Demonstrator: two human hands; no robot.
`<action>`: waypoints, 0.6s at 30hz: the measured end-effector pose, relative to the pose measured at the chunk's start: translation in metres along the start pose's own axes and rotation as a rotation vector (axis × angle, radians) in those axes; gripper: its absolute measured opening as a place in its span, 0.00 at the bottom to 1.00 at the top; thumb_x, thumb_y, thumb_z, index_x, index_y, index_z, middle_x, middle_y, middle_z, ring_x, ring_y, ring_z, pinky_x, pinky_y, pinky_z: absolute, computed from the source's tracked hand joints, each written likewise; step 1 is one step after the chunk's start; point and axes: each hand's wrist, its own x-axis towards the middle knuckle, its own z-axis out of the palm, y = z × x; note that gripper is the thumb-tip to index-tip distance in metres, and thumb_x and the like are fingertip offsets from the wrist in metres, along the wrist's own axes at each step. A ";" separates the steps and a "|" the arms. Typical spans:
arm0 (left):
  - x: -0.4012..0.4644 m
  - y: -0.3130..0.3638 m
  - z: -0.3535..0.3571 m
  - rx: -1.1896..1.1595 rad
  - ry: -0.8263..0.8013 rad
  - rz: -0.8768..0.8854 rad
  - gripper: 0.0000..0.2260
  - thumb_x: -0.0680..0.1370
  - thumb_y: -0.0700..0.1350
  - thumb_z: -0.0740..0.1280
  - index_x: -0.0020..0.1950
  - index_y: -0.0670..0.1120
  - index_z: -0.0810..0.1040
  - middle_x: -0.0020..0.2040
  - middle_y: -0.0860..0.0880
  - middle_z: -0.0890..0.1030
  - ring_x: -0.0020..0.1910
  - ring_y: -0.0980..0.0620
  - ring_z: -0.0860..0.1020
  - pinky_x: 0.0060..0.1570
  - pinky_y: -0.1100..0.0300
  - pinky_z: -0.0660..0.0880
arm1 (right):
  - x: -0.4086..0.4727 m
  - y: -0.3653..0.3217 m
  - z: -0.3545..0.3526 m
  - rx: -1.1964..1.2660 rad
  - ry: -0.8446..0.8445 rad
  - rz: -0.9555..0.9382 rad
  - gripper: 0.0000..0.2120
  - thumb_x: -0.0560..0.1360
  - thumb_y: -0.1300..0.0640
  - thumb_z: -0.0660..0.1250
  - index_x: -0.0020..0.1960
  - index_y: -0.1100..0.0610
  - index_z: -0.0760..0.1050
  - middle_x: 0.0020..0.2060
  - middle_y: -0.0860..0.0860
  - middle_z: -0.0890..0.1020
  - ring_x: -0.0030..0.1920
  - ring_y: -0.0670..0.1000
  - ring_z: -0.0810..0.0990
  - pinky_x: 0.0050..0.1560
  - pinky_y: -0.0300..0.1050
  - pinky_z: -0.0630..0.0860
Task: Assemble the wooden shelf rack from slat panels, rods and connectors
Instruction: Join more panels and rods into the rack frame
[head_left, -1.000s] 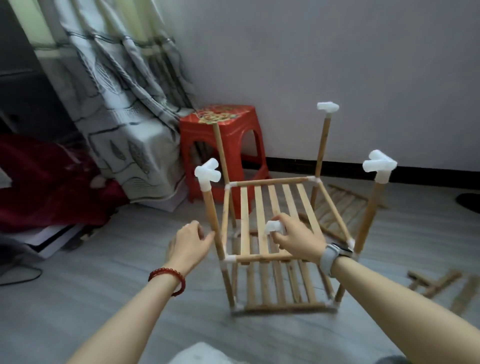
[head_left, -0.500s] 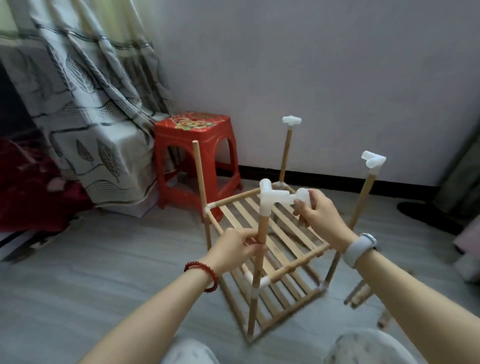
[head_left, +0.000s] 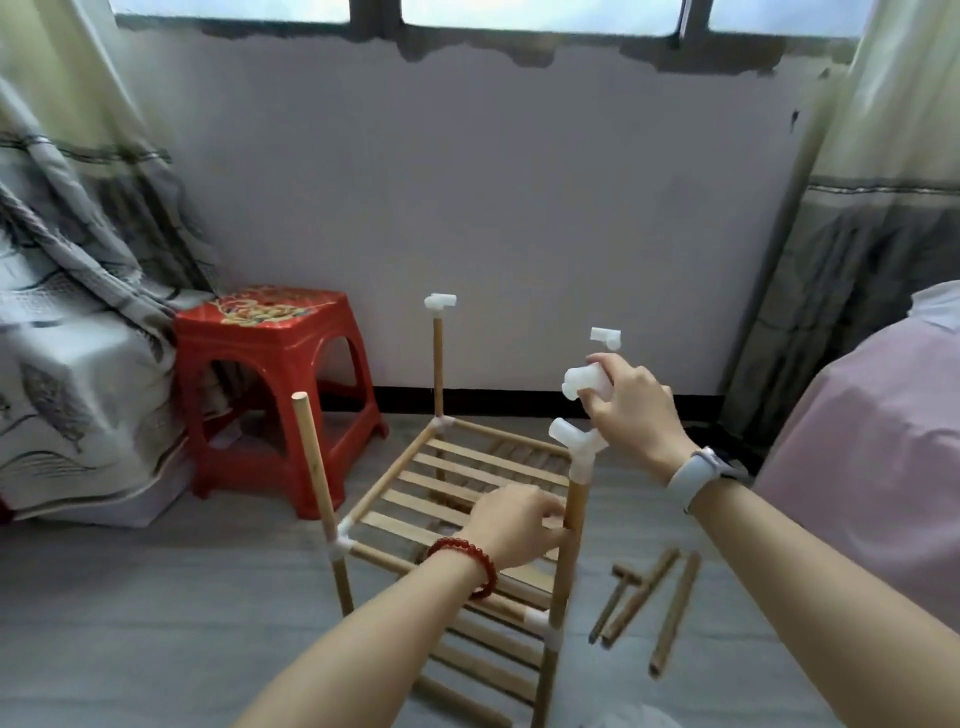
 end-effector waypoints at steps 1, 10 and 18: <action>0.000 -0.007 -0.009 0.007 0.011 0.005 0.14 0.77 0.56 0.65 0.58 0.51 0.79 0.53 0.52 0.81 0.53 0.53 0.77 0.51 0.56 0.76 | 0.002 -0.003 -0.001 -0.066 0.002 -0.014 0.18 0.77 0.56 0.60 0.66 0.54 0.69 0.54 0.56 0.79 0.57 0.58 0.73 0.57 0.52 0.65; -0.020 -0.119 -0.106 0.106 0.834 -0.427 0.18 0.76 0.44 0.65 0.65 0.45 0.73 0.62 0.44 0.71 0.62 0.44 0.69 0.58 0.49 0.66 | 0.027 -0.083 0.030 0.136 -0.079 -0.205 0.15 0.77 0.57 0.61 0.63 0.58 0.71 0.56 0.56 0.78 0.57 0.57 0.75 0.54 0.49 0.72; -0.029 -0.186 -0.103 -0.605 0.685 -0.561 0.19 0.82 0.42 0.58 0.72 0.42 0.63 0.63 0.43 0.75 0.63 0.46 0.73 0.65 0.53 0.67 | 0.024 -0.110 0.093 0.615 -0.331 -0.046 0.17 0.77 0.58 0.63 0.65 0.53 0.67 0.55 0.56 0.78 0.43 0.51 0.78 0.39 0.42 0.75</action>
